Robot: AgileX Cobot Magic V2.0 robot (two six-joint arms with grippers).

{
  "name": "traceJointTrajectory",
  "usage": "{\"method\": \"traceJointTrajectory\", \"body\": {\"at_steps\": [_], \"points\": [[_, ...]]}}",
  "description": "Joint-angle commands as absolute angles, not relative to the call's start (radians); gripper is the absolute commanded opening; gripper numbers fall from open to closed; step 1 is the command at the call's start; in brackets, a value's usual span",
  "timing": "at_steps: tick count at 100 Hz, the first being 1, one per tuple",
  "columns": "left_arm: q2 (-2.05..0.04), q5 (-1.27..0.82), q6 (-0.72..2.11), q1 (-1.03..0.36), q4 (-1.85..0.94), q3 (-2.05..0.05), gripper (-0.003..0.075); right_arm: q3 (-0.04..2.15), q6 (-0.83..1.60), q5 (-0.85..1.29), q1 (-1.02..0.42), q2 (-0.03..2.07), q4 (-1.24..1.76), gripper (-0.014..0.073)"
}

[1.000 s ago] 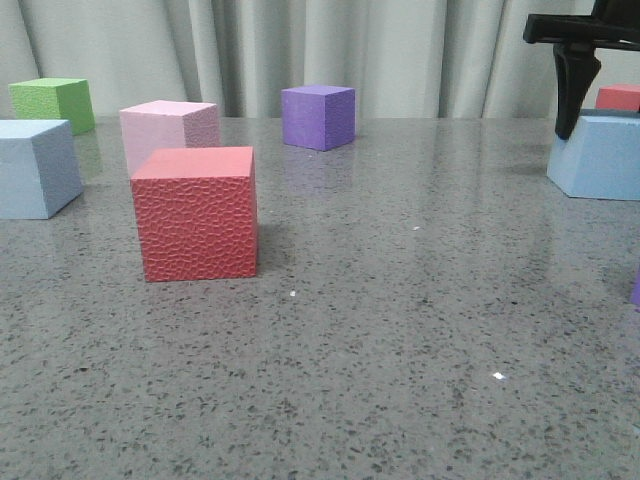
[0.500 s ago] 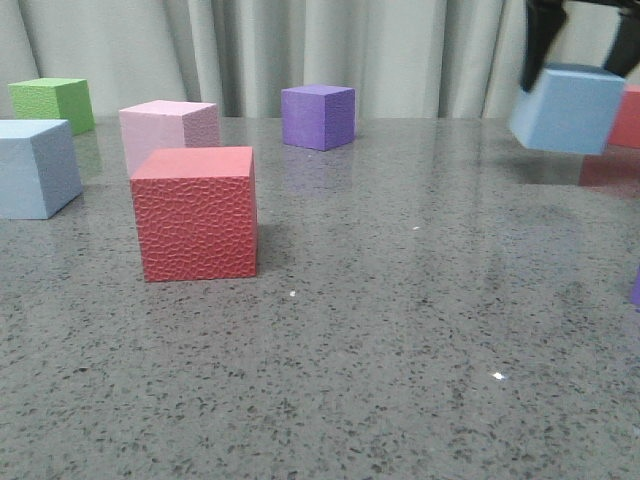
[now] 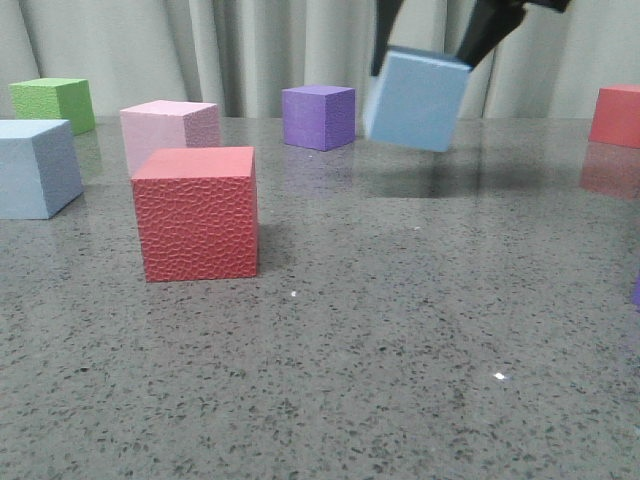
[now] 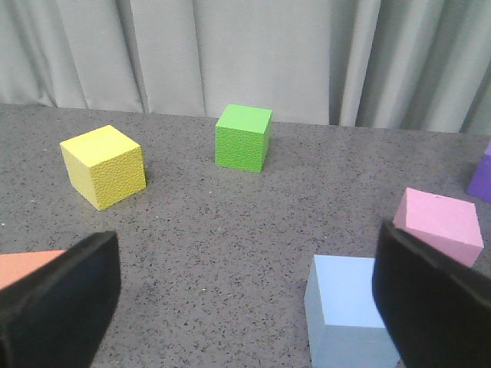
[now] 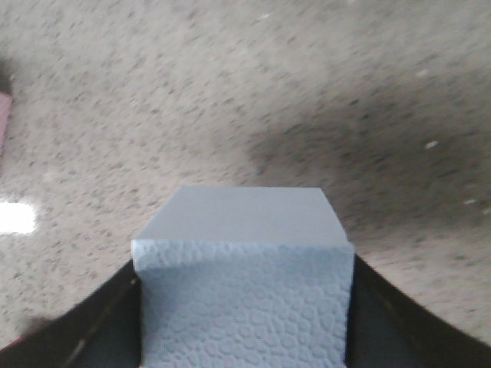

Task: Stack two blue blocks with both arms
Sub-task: 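Grasp and lift the light blue cube, carry it toward the center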

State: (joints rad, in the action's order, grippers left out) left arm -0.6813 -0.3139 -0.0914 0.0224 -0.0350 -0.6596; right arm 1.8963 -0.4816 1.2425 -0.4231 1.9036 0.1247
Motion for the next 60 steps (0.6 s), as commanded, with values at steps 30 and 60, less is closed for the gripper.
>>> {"method": "traceJointTrajectory", "body": {"at_steps": [30,60], "points": [[-0.686,-0.232,-0.096,0.023,-0.046,-0.698,0.064,1.936,-0.562,1.143,-0.486,1.912,0.2,0.0306],[-0.686,-0.232,-0.096,0.023,-0.046,-0.698,0.064,1.936,-0.562,1.087,-0.486,1.913,0.22,0.0306]]}}
